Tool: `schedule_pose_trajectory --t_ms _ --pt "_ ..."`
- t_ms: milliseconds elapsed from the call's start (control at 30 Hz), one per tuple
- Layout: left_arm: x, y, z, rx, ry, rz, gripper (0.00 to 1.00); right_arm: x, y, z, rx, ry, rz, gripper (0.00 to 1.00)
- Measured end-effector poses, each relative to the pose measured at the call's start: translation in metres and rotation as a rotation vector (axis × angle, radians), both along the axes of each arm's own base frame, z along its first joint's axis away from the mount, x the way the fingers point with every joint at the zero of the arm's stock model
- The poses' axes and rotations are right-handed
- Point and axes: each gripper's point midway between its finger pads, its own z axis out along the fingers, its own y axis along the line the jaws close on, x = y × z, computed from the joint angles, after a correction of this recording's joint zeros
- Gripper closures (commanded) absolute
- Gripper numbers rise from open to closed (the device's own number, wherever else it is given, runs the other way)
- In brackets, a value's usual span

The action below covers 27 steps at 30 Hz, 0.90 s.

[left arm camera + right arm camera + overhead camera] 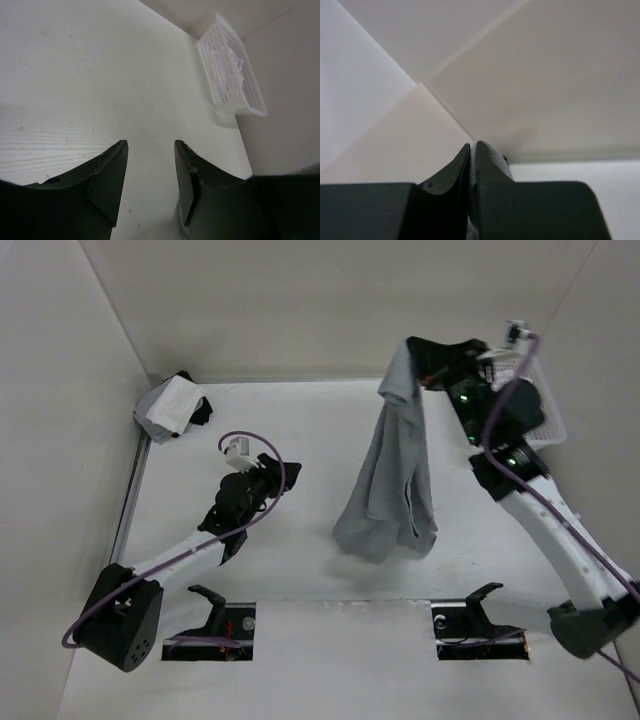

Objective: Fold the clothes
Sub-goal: Move the tank top to the center of the board

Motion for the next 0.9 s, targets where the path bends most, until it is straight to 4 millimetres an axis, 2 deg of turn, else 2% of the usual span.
schedule_pose_trajectory --t_ms 100,167,233,267,333,367,433,467,533,600,633,700,733,800,833,867,900 --pt "0.003 0.016 -0.006 -0.012 0.026 0.043 0.59 0.053 0.051 -0.073 -0.055 0.164 0.062 0.95" --pt "0.005 0.024 -0.013 -0.015 0.054 0.063 0.59 0.08 0.082 -0.124 -0.097 0.277 0.094 0.96" --pt "0.006 0.029 -0.017 -0.024 0.077 0.073 0.6 0.098 0.114 -0.162 -0.132 0.366 0.13 0.96" --pt "0.006 0.03 -0.018 -0.028 0.083 0.074 0.6 0.1 0.126 -0.169 -0.141 0.386 0.147 0.97" --pt "0.006 0.031 -0.019 -0.038 0.094 0.073 0.6 0.097 0.143 -0.16 -0.139 0.382 0.172 0.97" --pt "0.007 0.031 -0.019 -0.042 0.097 0.074 0.6 0.092 0.15 -0.146 -0.127 0.359 0.186 0.97" --pt "0.008 0.036 -0.019 -0.053 0.105 0.082 0.6 0.078 0.158 -0.103 -0.082 0.282 0.207 0.97" --pt "0.009 0.042 -0.018 -0.062 0.109 0.099 0.6 0.063 0.157 -0.073 -0.045 0.229 0.214 0.98" --pt "0.009 0.048 -0.015 -0.071 0.109 0.116 0.6 0.04 0.149 -0.038 0.001 0.168 0.215 0.98" --pt "0.009 0.055 -0.006 -0.087 0.092 0.135 0.6 0.011 0.13 0.001 0.063 0.102 0.202 0.99" --pt "0.009 0.057 -0.001 -0.094 0.08 0.14 0.6 -0.001 0.119 0.014 0.096 0.072 0.191 0.99" --pt "0.008 0.058 0.012 -0.11 0.048 0.14 0.6 -0.023 0.086 0.022 0.154 0.046 0.142 0.99" --pt "0.007 0.056 0.014 -0.113 0.042 0.136 0.6 -0.028 0.077 0.02 0.167 0.049 0.125 0.99" --pt "0.005 0.049 0.014 -0.11 0.046 0.116 0.6 -0.034 0.057 -0.007 0.207 0.078 0.086 0.99" --pt "0.004 0.041 0.01 -0.105 0.059 0.095 0.6 -0.032 0.046 -0.039 0.215 0.123 0.06 0.99" --pt "0.003 0.035 0.003 -0.096 0.078 0.079 0.6 -0.022 0.037 -0.094 0.193 0.218 0.012 0.98" --pt "0.0 0.026 -0.013 -0.076 0.122 0.054 0.6 -0.011 0.031 -0.132 0.18 0.286 -0.02 0.97"
